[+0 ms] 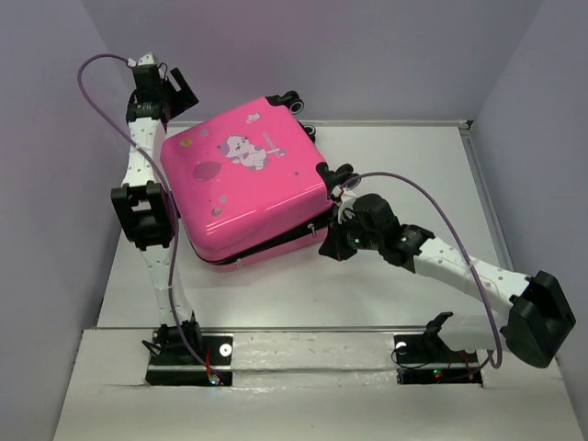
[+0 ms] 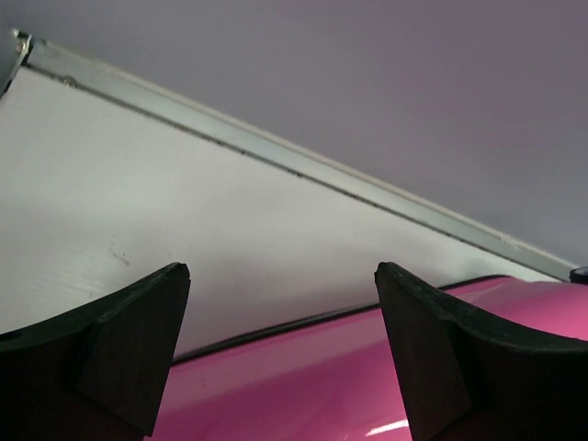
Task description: Pack the luggage
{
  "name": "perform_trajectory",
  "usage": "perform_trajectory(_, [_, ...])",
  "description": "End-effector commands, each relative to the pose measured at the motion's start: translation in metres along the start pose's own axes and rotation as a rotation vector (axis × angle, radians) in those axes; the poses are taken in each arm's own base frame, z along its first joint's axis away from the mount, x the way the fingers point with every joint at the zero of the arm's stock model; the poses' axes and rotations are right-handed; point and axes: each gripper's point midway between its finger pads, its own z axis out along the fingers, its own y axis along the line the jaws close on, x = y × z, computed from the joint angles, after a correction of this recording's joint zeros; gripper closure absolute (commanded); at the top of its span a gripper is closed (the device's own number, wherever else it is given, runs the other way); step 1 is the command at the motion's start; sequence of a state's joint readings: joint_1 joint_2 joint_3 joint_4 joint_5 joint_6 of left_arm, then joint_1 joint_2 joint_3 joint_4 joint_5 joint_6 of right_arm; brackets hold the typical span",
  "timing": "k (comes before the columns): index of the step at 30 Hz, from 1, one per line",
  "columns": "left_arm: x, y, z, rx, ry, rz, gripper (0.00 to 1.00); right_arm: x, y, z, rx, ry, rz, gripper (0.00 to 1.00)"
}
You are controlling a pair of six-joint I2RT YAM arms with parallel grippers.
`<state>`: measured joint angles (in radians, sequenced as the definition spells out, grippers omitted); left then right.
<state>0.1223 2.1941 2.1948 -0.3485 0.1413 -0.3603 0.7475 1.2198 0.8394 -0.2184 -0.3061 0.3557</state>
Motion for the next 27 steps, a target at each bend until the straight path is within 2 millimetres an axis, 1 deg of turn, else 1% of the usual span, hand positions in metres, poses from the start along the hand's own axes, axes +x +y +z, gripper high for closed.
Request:
perform_trajectory(1, [-0.05,-0.027,-0.016,0.106,-0.089,0.044,0.06,-0.022,-0.006,0.018,0.015,-0.083,-0.016,0.93])
perform_trajectory(2, [-0.052,-0.024,-0.012,0.114,-0.097,0.03,0.06,-0.024,-0.009,0.021,0.025,-0.084,-0.016,0.93])
perform_trajectory(3, [-0.044,-0.021,-0.003,0.133,-0.074,0.022,0.07,-0.022,-0.013,0.029,0.034,-0.069,-0.016,0.93])
perform_trajectory(5, [-0.033,-0.018,0.007,0.146,-0.048,0.02,0.1,-0.024,-0.016,0.036,0.038,-0.075,-0.018,0.93])
perform_trajectory(6, [-0.018,-0.015,0.018,0.16,-0.008,0.018,0.12,-0.022,-0.023,0.042,0.066,-0.071,-0.009,0.93])
perform_trajectory(8, [-0.001,-0.013,0.027,0.168,0.037,0.02,0.14,-0.024,-0.027,0.048,0.082,-0.069,-0.004,0.93])
perform_trajectory(9, [0.011,-0.013,0.032,0.172,0.062,0.031,0.15,-0.032,-0.027,0.051,0.087,-0.089,-0.006,0.93])
perform_trajectory(10, [0.026,-0.008,0.037,0.165,0.098,0.029,0.16,-0.03,-0.031,0.056,0.101,-0.079,-0.002,0.93])
perform_trajectory(12, [0.041,-0.007,0.04,0.176,0.129,0.029,0.18,-0.04,-0.032,0.058,0.113,-0.098,-0.008,0.93])
perform_trajectory(13, [0.058,0.0,0.043,0.164,0.165,0.02,0.19,-0.043,-0.038,0.059,0.13,-0.105,0.0,0.93])
perform_trajectory(14, [0.055,-0.001,0.041,0.168,0.16,0.022,0.19,-0.048,-0.041,0.057,0.137,-0.119,0.003,0.93])
perform_trajectory(15, [0.067,0.003,0.039,0.159,0.188,0.021,0.2,-0.054,-0.05,0.056,0.152,-0.13,0.016,0.93])
perform_trajectory(16, [0.072,0.004,0.037,0.157,0.198,0.027,0.21,-0.061,-0.053,0.054,0.158,-0.144,0.022,0.93])
perform_trajectory(17, [0.089,0.011,0.037,0.142,0.235,0.022,0.21,-0.072,-0.057,0.053,0.16,-0.181,0.017,0.93])
perform_trajectory(18, [0.084,0.007,0.027,0.146,0.225,0.023,0.21,-0.088,-0.068,0.049,0.175,-0.221,0.026,0.93])
perform_trajectory(19, [0.087,0.008,0.022,0.141,0.227,0.016,0.21,-0.095,-0.076,0.047,0.184,-0.236,0.034,0.93])
perform_trajectory(20, [0.108,0.017,0.02,0.127,0.26,0.004,0.21,-0.104,-0.083,0.044,0.187,-0.252,0.044,0.93])
perform_trajectory(21, [0.097,0.013,0.005,0.123,0.229,0.007,0.22,-0.108,-0.088,0.045,0.168,-0.251,0.056,0.93])
perform_trajectory(22, [0.096,0.014,-0.004,0.113,0.217,0.003,0.22,-0.125,-0.104,0.037,0.176,-0.293,0.069,0.93])
perform_trajectory(23, [0.117,0.024,-0.008,0.095,0.24,-0.018,0.22,-0.139,-0.102,0.033,0.128,-0.316,0.073,0.93])
perform_trajectory(24, [0.102,0.02,-0.027,0.087,0.189,-0.013,0.22,-0.149,-0.117,0.03,0.13,-0.333,0.092,0.93])
perform_trajectory(25, [0.102,0.021,-0.036,0.077,0.175,-0.018,0.23,-0.159,-0.118,0.028,0.109,-0.343,0.089,0.93])
perform_trajectory(26, [0.124,0.029,-0.042,0.066,0.2,-0.033,0.24,-0.169,-0.117,0.026,0.089,-0.353,0.076,0.93])
perform_trajectory(27, [0.127,0.028,-0.051,0.068,0.198,-0.047,0.24,-0.192,-0.111,0.021,0.06,-0.386,0.043,0.93])
